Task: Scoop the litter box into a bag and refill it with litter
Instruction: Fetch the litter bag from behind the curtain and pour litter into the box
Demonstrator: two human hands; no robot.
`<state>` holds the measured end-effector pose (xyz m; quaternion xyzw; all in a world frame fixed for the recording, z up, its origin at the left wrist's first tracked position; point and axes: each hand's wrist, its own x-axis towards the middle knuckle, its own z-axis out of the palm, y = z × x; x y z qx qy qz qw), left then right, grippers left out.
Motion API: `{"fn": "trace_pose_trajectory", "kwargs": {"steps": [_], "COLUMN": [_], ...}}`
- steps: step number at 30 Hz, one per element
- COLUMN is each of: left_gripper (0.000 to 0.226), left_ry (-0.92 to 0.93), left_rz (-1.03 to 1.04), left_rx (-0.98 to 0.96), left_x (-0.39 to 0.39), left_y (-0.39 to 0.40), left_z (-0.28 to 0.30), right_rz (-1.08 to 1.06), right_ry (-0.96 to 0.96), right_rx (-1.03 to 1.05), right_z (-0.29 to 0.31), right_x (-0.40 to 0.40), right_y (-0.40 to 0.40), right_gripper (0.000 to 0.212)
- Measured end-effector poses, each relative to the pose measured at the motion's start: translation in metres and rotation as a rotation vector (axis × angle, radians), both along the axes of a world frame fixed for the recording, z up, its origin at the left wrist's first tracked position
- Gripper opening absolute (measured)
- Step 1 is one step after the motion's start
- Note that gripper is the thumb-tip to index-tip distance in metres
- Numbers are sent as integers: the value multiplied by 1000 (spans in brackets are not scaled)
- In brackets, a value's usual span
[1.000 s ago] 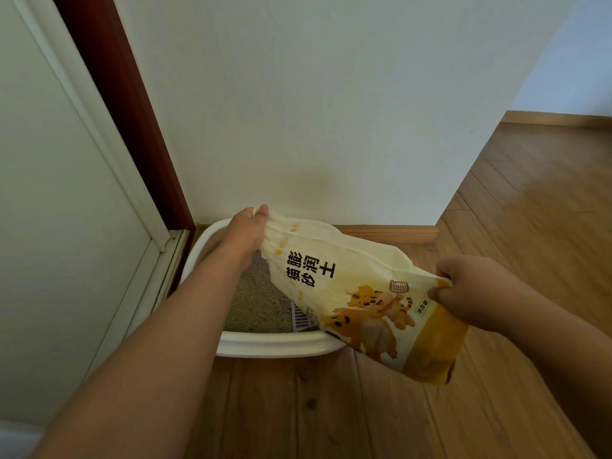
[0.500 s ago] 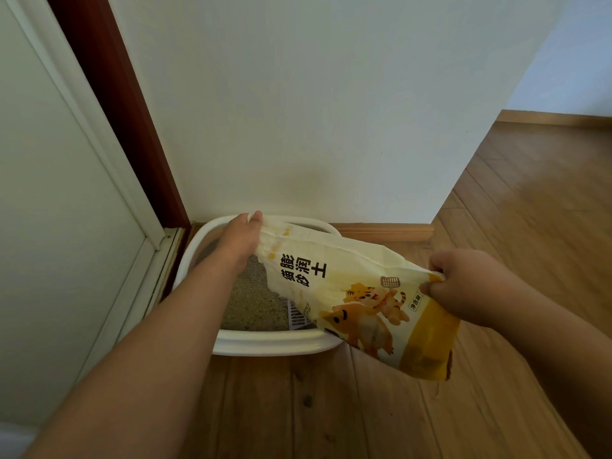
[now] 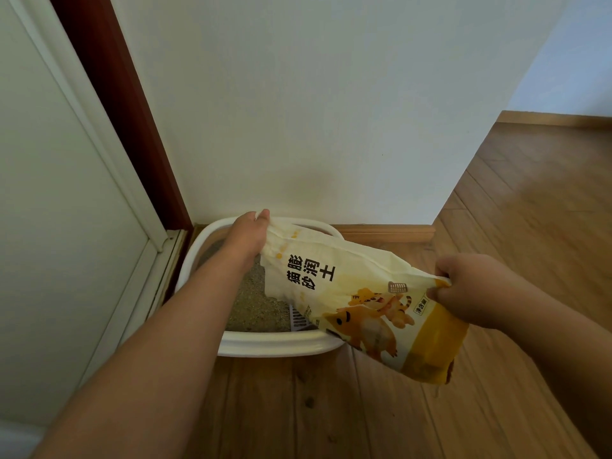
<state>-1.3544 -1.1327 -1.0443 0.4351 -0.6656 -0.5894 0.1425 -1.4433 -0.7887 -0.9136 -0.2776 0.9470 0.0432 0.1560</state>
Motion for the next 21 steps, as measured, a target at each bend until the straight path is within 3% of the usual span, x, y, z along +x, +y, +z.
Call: {"fn": "trace_pose_trajectory", "kwargs": {"steps": [4,9,21], "left_gripper": [79,56,58], "left_ry": [12,-36,-71], "left_rz": [-6,-5,-38], "left_rx": [-2,-42,-37], "left_x": [-3,-1,2], "left_y": [1,13,28], "left_z": [5,12,0], "right_rz": [4,28,17], "right_ry": [8,34,4], "right_rx": [-5,-7,-3], "right_z": [1,3,3], "right_x": [1,4,6], "right_y": [0,-2,-5], "right_gripper": [10,16,12]}}
